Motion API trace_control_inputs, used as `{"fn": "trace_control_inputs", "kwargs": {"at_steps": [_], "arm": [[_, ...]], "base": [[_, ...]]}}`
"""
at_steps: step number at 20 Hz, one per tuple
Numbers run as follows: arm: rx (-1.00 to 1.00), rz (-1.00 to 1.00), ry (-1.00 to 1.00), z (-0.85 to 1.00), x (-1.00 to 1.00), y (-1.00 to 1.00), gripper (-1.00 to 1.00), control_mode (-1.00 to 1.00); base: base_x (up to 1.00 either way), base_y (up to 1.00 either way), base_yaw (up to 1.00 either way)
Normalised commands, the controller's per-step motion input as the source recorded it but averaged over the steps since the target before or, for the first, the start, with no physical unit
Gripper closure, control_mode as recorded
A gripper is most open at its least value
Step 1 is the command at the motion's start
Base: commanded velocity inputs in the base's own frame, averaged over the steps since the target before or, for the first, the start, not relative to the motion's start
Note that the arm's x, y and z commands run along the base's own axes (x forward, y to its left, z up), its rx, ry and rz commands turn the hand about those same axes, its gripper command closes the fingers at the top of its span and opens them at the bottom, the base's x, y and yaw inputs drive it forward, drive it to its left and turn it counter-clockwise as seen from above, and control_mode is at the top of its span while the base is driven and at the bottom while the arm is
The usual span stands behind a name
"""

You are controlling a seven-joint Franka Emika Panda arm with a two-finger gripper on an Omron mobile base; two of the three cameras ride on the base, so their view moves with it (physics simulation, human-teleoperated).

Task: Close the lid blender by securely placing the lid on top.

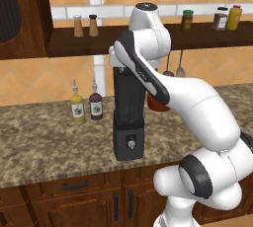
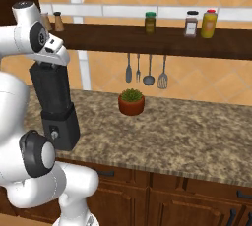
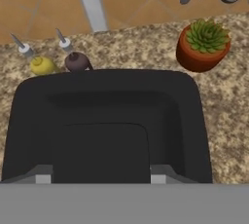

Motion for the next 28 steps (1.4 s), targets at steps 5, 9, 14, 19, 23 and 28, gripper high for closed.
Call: {"fn": "trace_control_inputs", "kwargs": {"at_steps": [5,9,14,19,23,28], "arm": [[0.00,0.00,-0.01,-0.59,-0.30,0.00,-1.00,-1.00],[0.01,0.00,-0.06,-0.63,-0.66,0.00,-1.00,-1.00],[0.01,0.00,-0.04,-0.56,-0.96,0.00,-1.00,-1.00],[0.02,0.00,0.00,-0.16,-0.84,0.00,-1.00,-1.00],[0.01,0.00,0.00,0.01,-0.72,0.00,-1.00,-1.00],[0.00,0.00,-0.01,0.27,-0.71,0.00,-1.00,-1.00]], "base": [[0.00,0.00,0.00],[0.00,0.00,0.00],[0.00,0.00,0.00],[0.00,0.00,0.00],[0.00,0.00,0.00],[0.00,0.00,0.00]]}}
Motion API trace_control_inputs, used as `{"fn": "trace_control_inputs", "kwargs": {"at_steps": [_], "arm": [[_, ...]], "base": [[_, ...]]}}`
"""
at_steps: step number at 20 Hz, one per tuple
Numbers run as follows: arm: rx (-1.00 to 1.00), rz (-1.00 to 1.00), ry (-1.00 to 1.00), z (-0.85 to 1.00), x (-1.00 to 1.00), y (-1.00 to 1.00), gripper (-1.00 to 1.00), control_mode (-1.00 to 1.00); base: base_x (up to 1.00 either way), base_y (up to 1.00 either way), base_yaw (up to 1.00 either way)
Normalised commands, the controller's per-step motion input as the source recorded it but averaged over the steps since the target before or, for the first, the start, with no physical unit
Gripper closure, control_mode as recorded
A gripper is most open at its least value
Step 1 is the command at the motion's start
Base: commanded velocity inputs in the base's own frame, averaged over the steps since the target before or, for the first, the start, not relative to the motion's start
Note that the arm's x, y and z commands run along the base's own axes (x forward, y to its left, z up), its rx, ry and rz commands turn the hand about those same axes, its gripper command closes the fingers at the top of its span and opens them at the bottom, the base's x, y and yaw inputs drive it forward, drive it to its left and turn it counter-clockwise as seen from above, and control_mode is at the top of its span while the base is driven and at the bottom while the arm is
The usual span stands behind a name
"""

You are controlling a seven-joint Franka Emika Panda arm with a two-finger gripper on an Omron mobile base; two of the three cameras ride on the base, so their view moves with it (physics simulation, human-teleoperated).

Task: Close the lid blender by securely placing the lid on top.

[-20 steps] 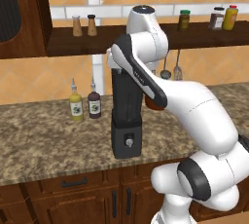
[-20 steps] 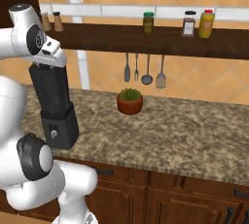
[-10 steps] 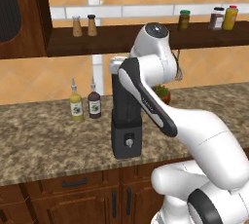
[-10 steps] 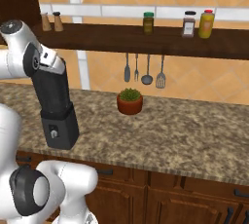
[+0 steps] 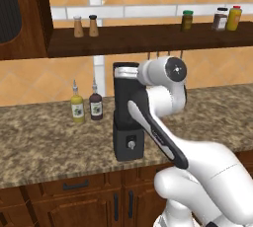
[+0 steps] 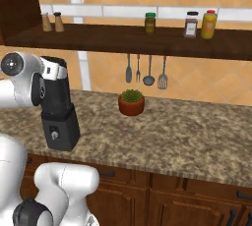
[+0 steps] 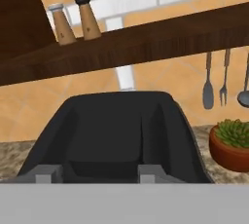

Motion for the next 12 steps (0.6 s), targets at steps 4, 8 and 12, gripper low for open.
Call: {"fn": "trace_control_inputs", "kwargs": {"at_steps": [4,8,12], "arm": [[0.00,0.00,0.00,0.42,-0.74,0.00,-1.00,-1.00],[0.01,0.00,0.00,0.36,-0.85,-0.06,-1.00,-1.00],[0.03,0.00,0.00,0.45,-0.87,-0.13,-1.00,-1.00]], "base": [[0.00,0.00,0.00],[0.00,0.00,0.00],[0.00,0.00,0.00]]}}
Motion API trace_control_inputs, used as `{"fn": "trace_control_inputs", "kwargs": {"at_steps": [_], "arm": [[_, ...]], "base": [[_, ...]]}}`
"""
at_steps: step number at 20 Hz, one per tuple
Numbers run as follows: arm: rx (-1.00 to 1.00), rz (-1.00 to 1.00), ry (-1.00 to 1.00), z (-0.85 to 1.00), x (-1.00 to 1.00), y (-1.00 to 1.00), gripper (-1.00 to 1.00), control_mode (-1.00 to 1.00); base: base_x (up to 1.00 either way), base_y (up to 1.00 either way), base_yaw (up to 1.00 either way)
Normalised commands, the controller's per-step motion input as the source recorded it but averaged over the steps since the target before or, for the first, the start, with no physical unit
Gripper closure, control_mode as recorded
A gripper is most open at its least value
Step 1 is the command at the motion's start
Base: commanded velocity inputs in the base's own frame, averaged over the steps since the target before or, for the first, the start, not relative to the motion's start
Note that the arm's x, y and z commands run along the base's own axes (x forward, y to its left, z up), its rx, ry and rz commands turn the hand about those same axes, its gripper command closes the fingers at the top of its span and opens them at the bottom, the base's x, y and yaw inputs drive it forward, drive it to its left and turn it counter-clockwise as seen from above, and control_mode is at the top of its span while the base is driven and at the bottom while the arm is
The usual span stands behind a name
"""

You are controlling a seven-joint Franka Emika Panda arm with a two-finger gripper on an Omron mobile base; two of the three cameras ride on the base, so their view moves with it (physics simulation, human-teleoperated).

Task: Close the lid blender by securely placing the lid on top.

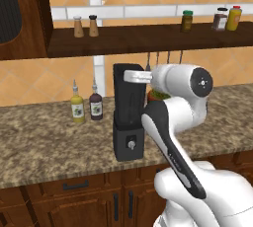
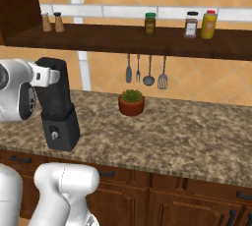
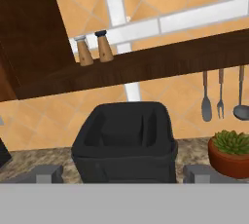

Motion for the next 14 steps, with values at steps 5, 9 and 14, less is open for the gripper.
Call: {"fn": "trace_control_inputs", "kwargs": {"at_steps": [5,9,14], "arm": [[0.02,0.00,0.00,0.61,-0.76,-0.16,-1.00,-1.00],[0.07,-0.03,0.00,0.44,-0.94,-0.51,-1.00,-1.00],[0.05,-0.05,0.03,0.27,-0.76,-0.83,-1.00,-1.00]], "base": [[0.00,0.00,0.00],[0.00,0.00,0.00],[0.00,0.00,0.00]]}}
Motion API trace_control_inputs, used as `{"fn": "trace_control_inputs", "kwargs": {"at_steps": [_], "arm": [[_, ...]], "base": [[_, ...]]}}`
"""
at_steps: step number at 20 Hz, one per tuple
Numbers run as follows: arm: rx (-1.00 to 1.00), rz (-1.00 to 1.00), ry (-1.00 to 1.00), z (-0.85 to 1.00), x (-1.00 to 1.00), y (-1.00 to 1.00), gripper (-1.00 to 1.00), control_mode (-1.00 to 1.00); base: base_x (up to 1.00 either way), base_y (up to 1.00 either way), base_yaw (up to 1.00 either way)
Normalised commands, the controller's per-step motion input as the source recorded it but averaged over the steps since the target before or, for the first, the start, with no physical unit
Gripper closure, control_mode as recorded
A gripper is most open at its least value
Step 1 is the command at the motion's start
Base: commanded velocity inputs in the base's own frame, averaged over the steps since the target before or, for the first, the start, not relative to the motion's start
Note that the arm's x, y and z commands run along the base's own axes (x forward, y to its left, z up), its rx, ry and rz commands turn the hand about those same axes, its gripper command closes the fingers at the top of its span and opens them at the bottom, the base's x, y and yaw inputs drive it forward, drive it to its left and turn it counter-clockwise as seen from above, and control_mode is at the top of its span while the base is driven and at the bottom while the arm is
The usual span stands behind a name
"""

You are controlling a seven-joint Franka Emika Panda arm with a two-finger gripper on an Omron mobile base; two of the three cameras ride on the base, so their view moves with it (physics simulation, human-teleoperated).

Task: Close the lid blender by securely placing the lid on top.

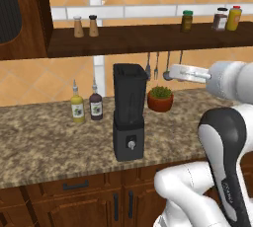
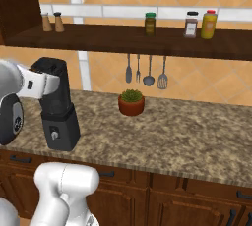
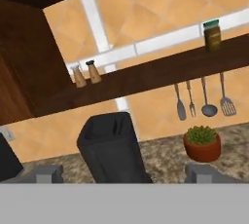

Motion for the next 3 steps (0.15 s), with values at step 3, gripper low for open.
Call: {"fn": "trace_control_inputs", "kwargs": {"at_steps": [3], "arm": [[0.03,-0.02,0.07,0.03,-0.49,-0.80,-1.00,-1.00]], "base": [[0.00,0.00,0.00]]}}
